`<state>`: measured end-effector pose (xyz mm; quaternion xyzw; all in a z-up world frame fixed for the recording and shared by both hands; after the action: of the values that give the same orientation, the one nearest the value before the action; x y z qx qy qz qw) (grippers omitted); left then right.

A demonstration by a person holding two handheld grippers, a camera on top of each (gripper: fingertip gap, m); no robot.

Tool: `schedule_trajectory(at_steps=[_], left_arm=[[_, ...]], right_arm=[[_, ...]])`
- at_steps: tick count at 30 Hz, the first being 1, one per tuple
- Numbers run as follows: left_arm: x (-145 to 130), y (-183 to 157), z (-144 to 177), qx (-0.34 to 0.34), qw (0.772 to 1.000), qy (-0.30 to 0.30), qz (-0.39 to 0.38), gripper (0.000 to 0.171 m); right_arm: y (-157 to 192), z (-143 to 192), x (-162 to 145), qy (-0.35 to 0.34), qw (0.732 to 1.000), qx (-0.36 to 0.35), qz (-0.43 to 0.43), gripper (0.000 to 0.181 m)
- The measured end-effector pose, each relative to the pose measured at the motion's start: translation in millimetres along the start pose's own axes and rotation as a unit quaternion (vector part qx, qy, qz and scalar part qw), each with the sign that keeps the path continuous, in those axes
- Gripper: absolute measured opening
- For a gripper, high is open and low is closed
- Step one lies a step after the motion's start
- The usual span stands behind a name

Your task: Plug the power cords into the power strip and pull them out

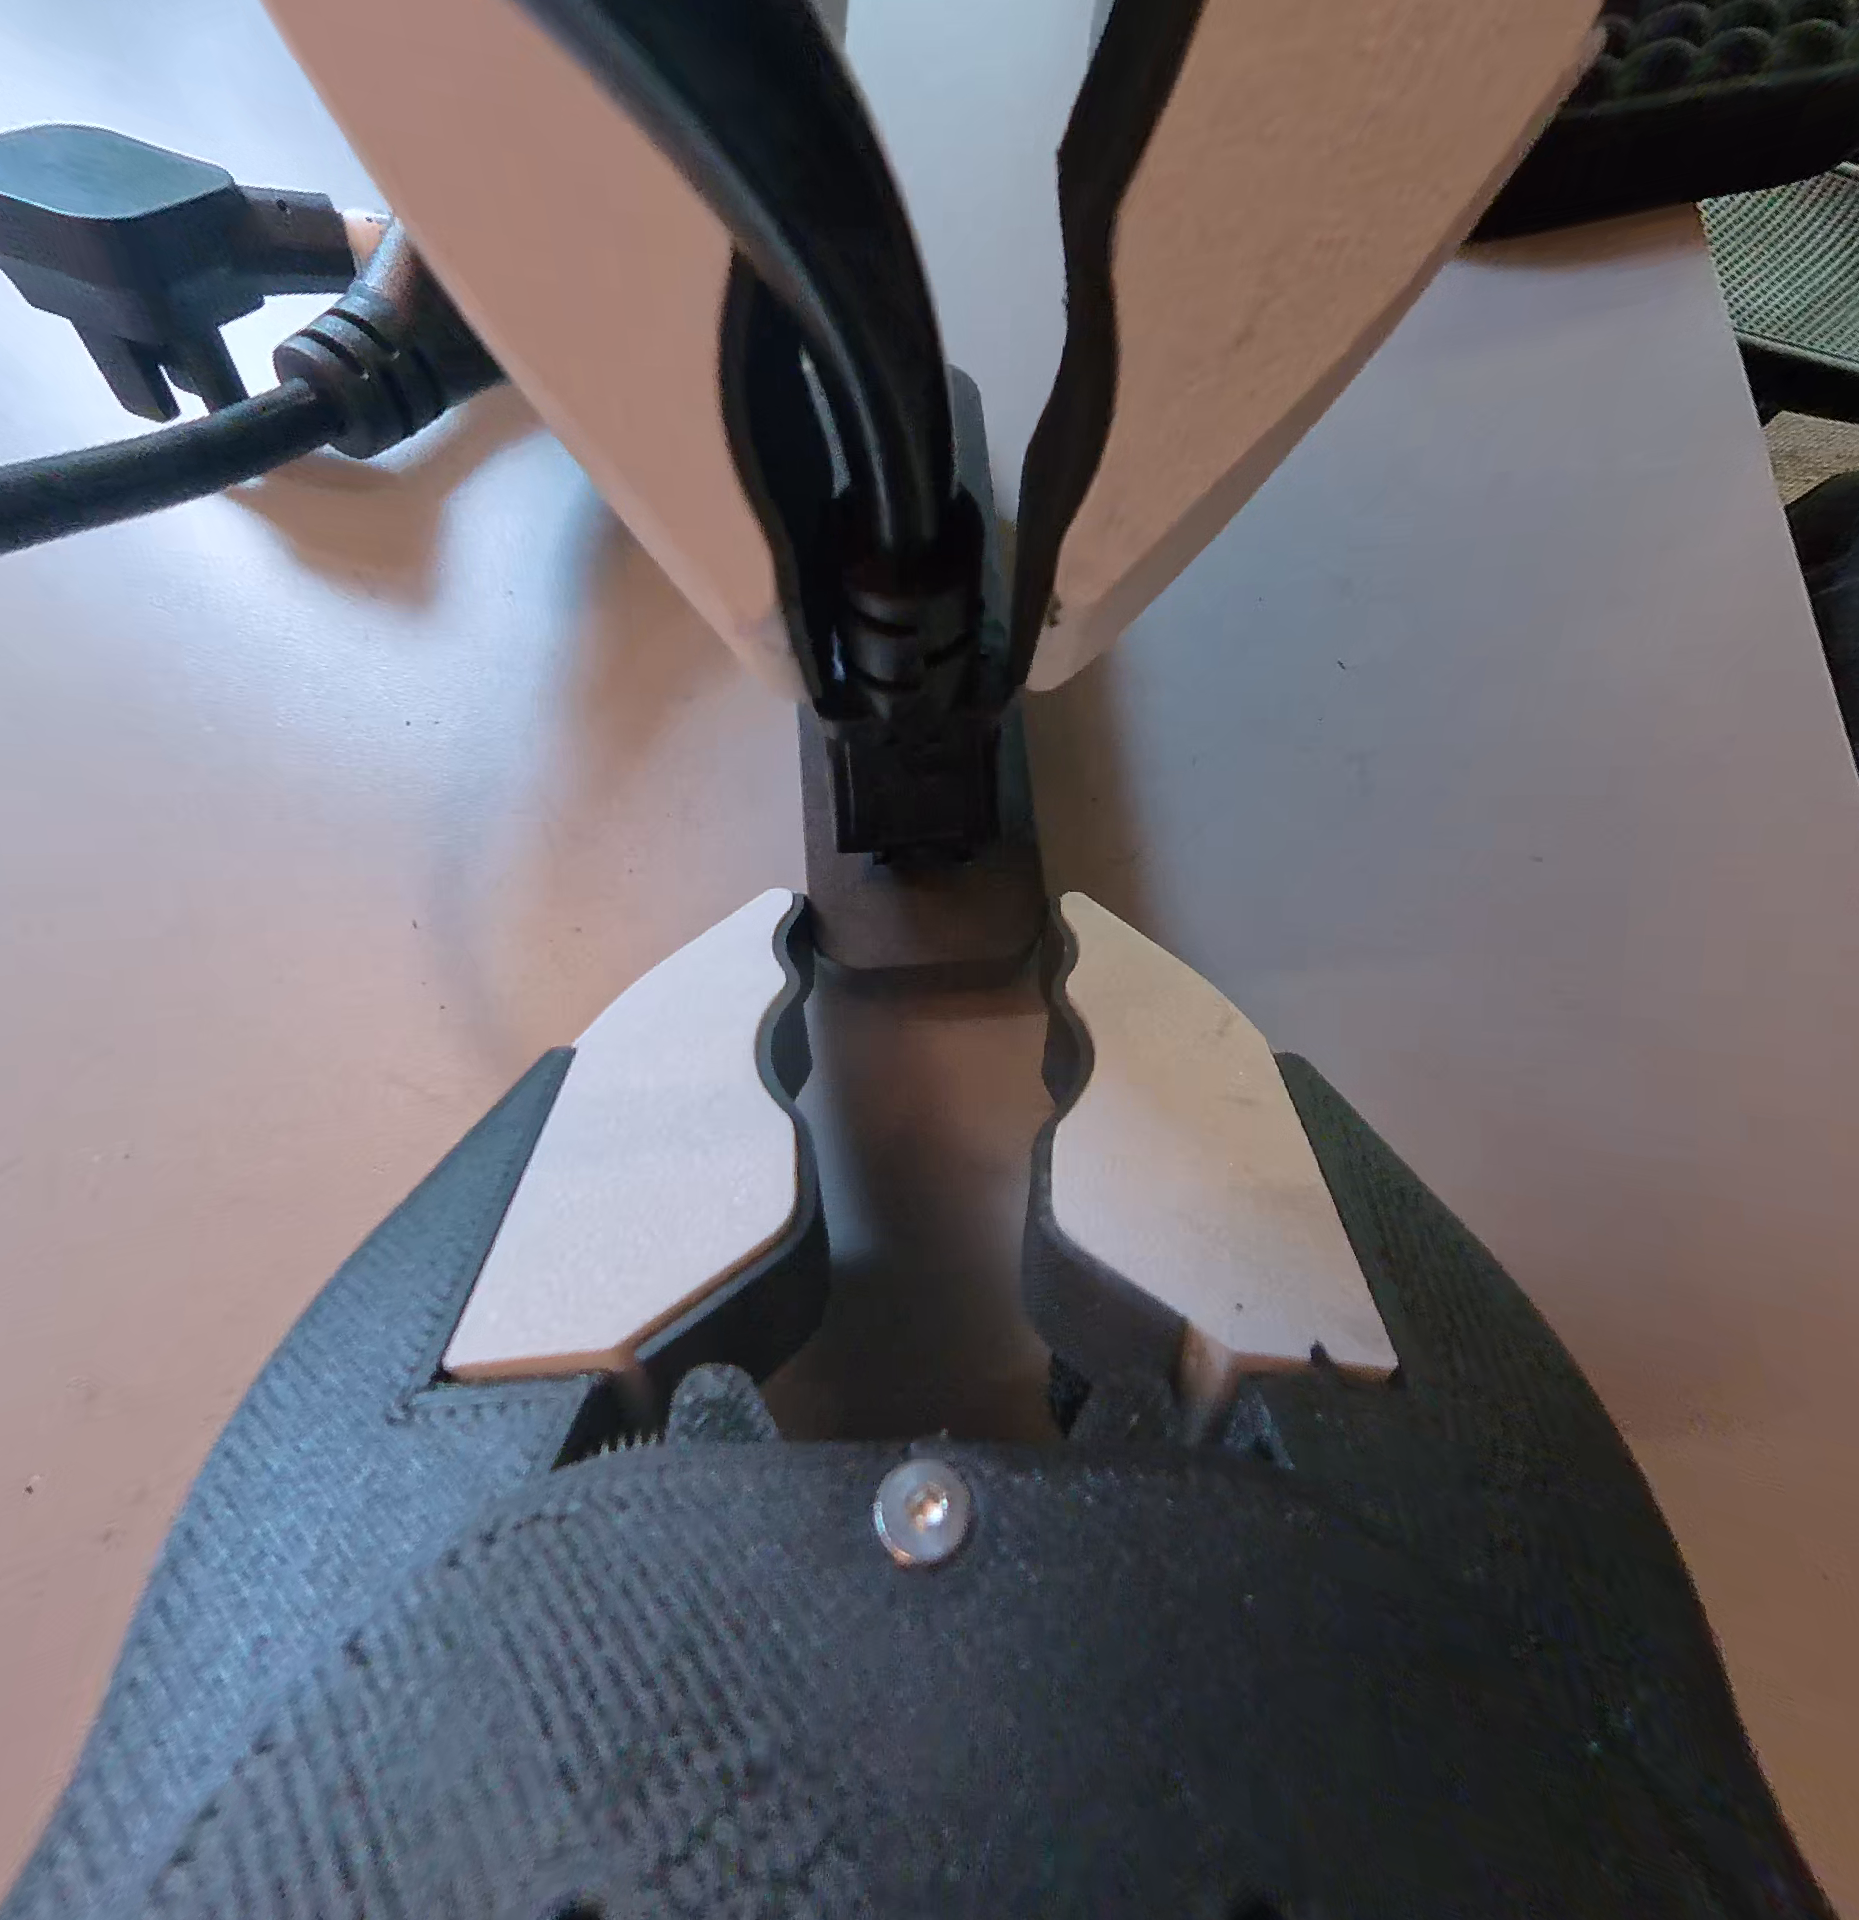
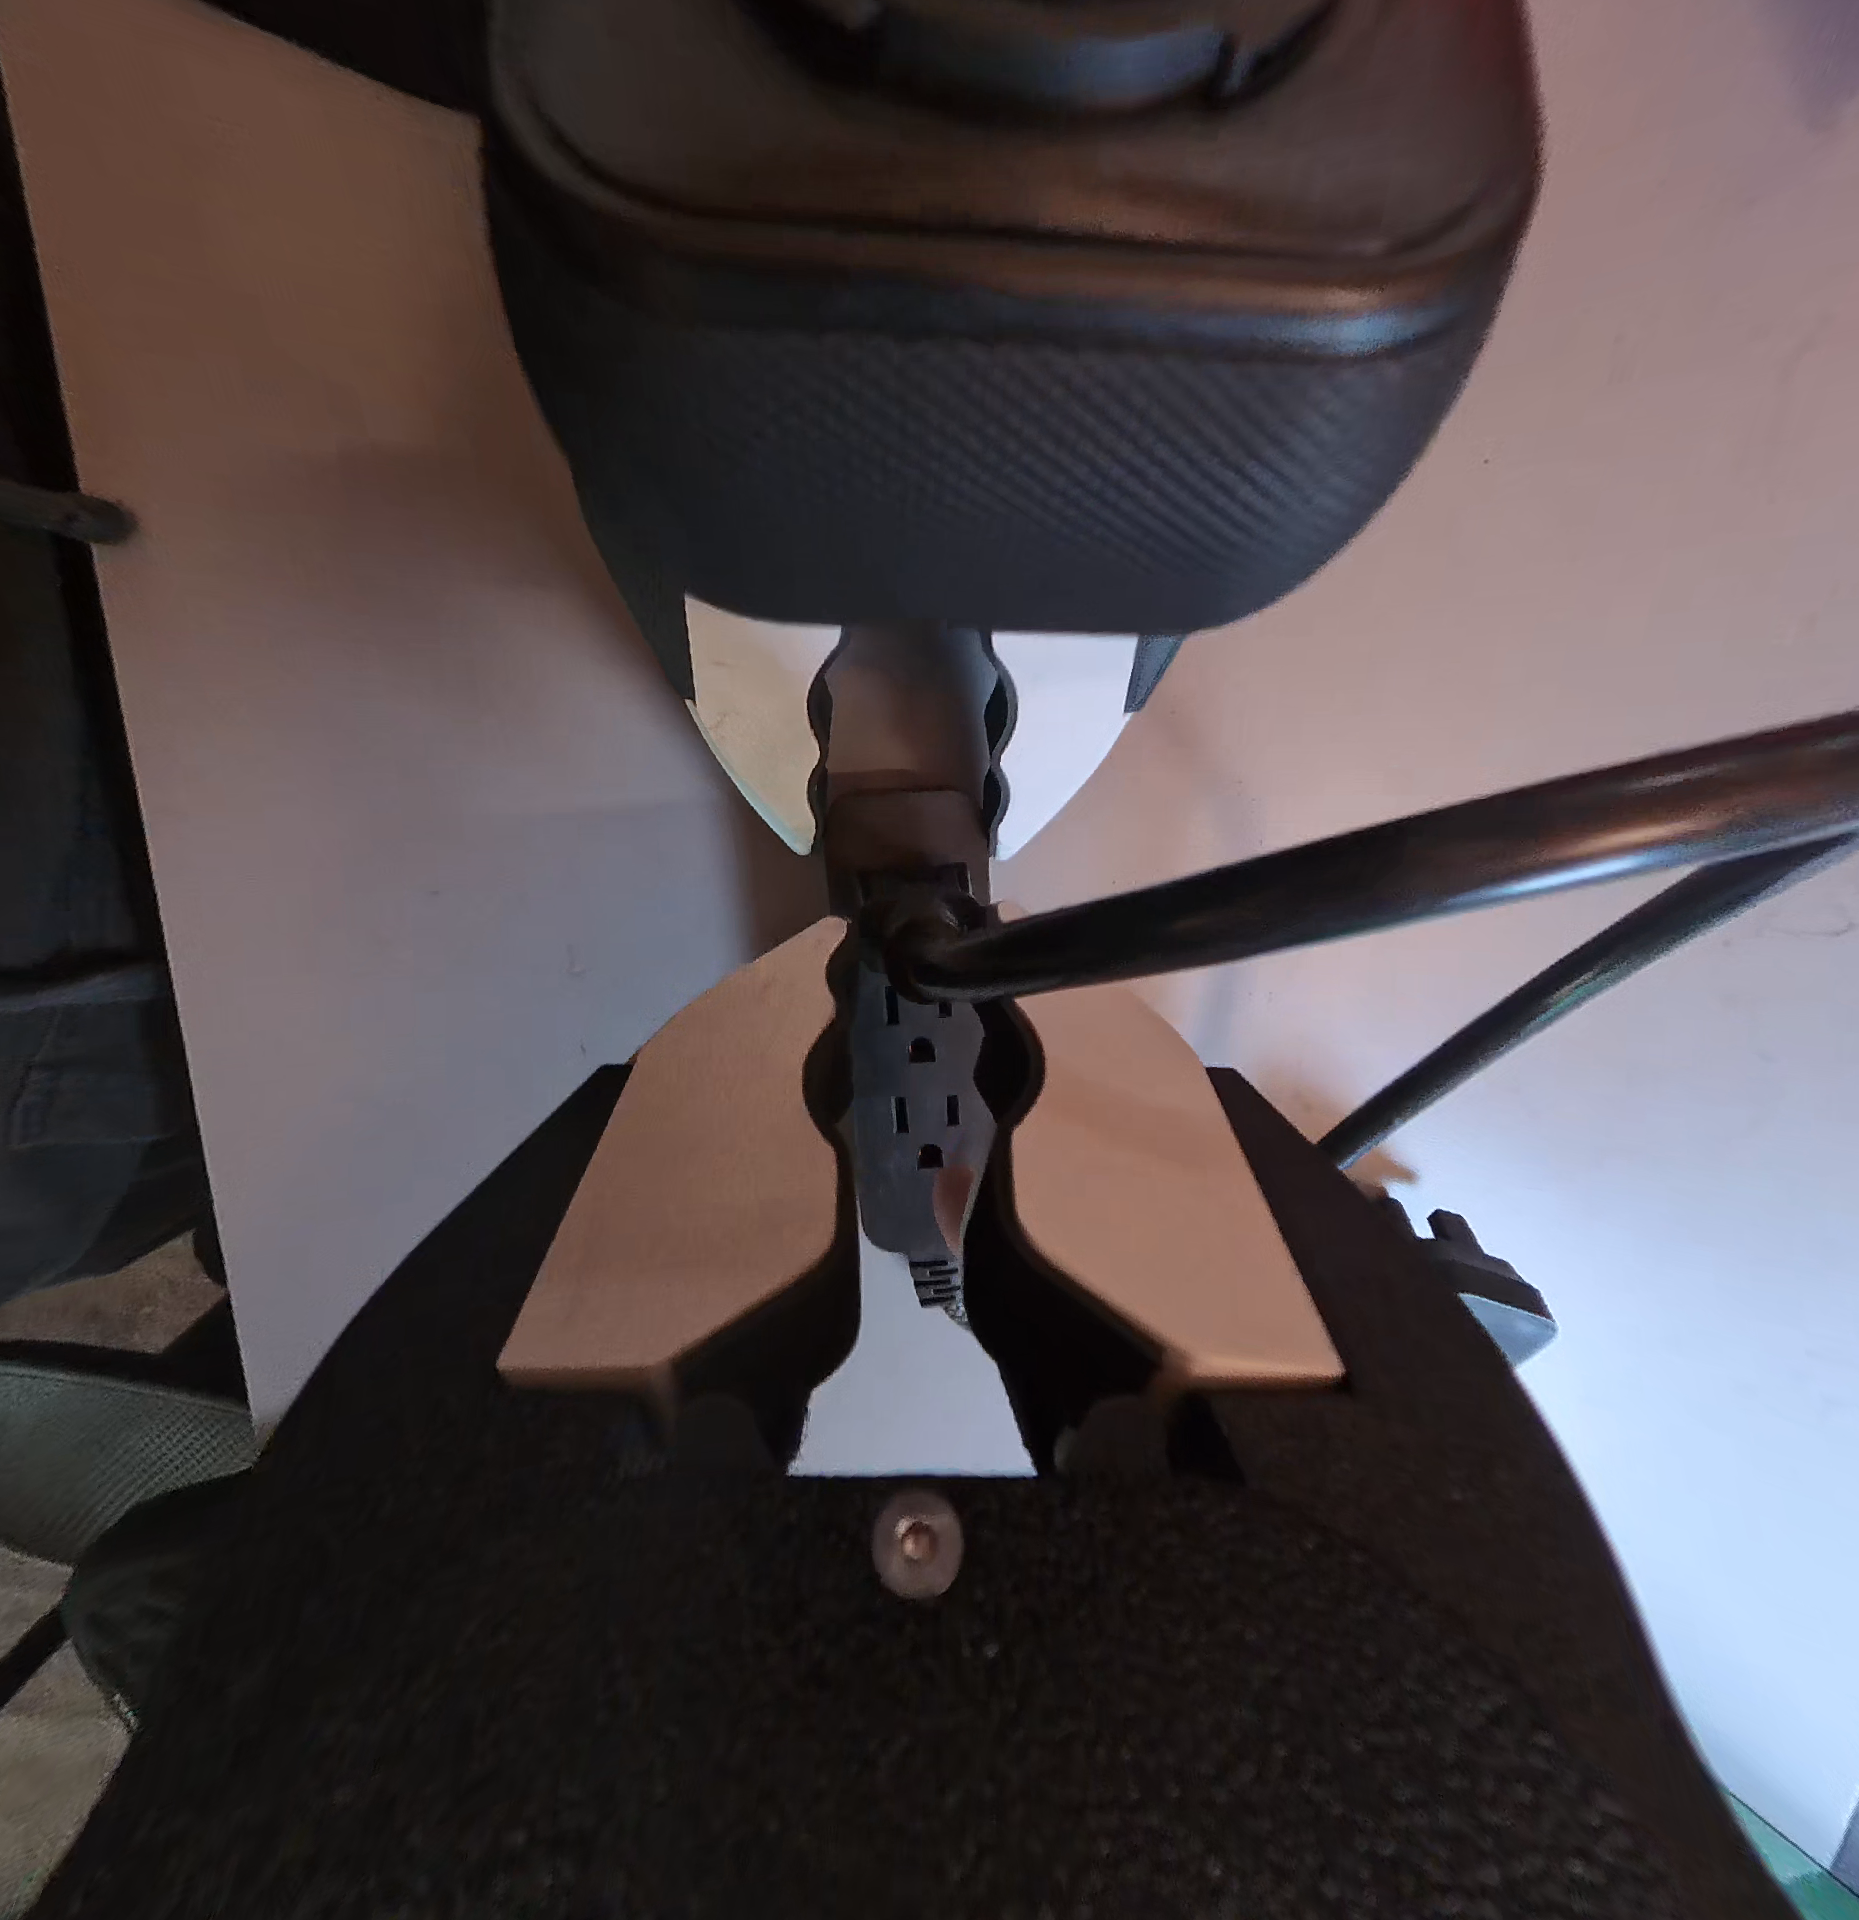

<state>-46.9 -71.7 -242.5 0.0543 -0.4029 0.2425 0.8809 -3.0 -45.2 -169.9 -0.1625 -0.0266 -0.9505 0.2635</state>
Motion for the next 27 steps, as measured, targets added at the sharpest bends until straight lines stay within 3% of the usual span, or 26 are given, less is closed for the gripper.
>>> schedule_trajectory(at_steps=[1, 10, 19, 27], left_arm=[[-0.1, -0.1, 0.0, 0.001, 1.000, 0.000, -0.001, 0.042], [0.2, -0.1, -0.1, -0.001, 1.000, -0.001, 0.006, 0.042], [0.2, -0.7, -0.9, 0.002, 1.000, 0.001, -0.005, 0.042], [0.6, -1.2, -1.1, 0.007, 1.000, 0.002, -0.004, 0.042]], right_arm=[[0.1, -0.2, 0.2, 0.004, 1.000, 0.001, 0.001, 0.023], [-4.6, -1.1, 3.0, 0.038, 0.999, 0.029, 0.003, 0.023], [-4.5, 0.6, -2.0, 0.010, 0.998, 0.051, -0.036, 0.020], [0.7, -0.9, 2.8, 0.027, 0.999, 0.030, -0.013, 0.020]])
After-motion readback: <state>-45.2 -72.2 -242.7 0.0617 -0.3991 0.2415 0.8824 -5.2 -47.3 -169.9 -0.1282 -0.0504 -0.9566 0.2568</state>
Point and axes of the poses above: each gripper's, where its closed fingertips meet, z back along the fingers, x out of its top, y = z × x across the jaws, the point moved 5 cm from there along z, back along the fingers, and after that the axes turned 4 degrees about z, right-handed, at the moved point
